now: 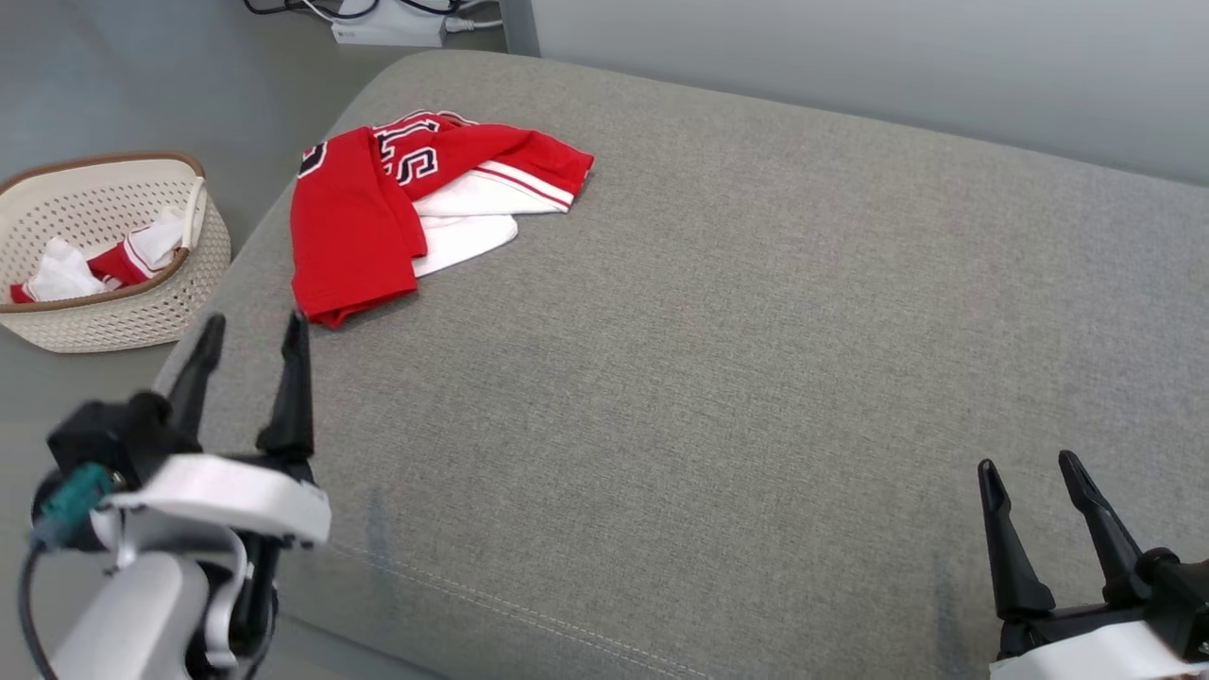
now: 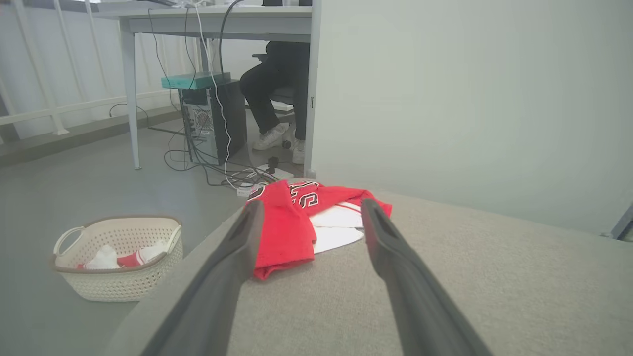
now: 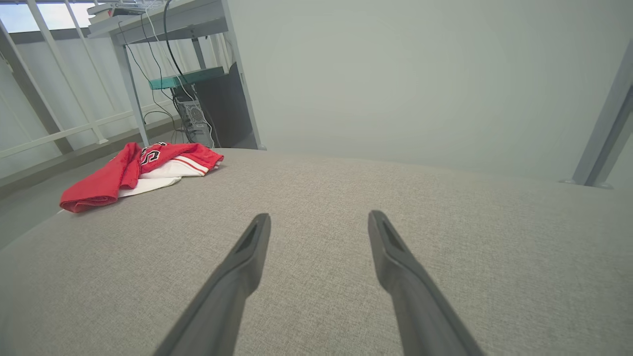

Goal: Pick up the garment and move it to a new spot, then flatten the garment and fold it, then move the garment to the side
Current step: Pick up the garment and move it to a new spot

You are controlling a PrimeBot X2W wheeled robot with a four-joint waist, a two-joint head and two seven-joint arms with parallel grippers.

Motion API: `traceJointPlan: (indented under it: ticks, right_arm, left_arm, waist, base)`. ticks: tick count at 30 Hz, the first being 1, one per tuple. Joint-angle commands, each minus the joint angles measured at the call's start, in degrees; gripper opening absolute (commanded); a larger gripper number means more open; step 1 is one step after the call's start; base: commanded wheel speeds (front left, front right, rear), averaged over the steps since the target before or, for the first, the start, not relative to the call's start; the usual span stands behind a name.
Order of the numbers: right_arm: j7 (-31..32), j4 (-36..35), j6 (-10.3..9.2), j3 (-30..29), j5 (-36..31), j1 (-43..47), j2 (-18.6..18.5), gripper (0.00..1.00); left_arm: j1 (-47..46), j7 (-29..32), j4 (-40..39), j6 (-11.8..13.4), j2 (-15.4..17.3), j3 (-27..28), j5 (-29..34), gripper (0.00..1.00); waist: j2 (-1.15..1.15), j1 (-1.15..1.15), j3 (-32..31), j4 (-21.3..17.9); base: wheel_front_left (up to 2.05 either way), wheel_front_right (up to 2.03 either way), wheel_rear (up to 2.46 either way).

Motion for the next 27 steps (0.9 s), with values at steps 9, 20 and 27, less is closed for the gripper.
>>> traceJointPlan:
  ticks: [9, 20, 27]
  right_arm:
    - [0.5, -4.9, -0.01, 1.0, -0.7, -4.7, -1.6, 1.00]
    - [0.4, -7.0, -0.01, 2.0, -0.9, -8.7, -2.5, 1.00]
    - [0.6, -8.2, -0.01, 2.6, -0.9, -10.3, -3.4, 1.00]
  left_arm:
    - [-24.5, 11.1, 8.7, -7.6, 7.6, 5.9, -6.4, 1.00]
    - [-41.7, 20.3, 31.7, -13.6, 12.7, 8.2, -11.0, 1.00]
    - [-45.4, 22.8, 44.5, -15.7, 13.7, 9.1, -13.1, 1.00]
  waist:
    - [0.00, 0.00, 7.9, -7.2]
    - [0.00, 0.00, 17.2, -15.1]
    - [0.00, 0.00, 21.4, -17.1]
  base:
    - [0.00, 0.00, 0.00]
    - [0.00, 0.00, 0.00]
    - [0.00, 0.00, 0.00]
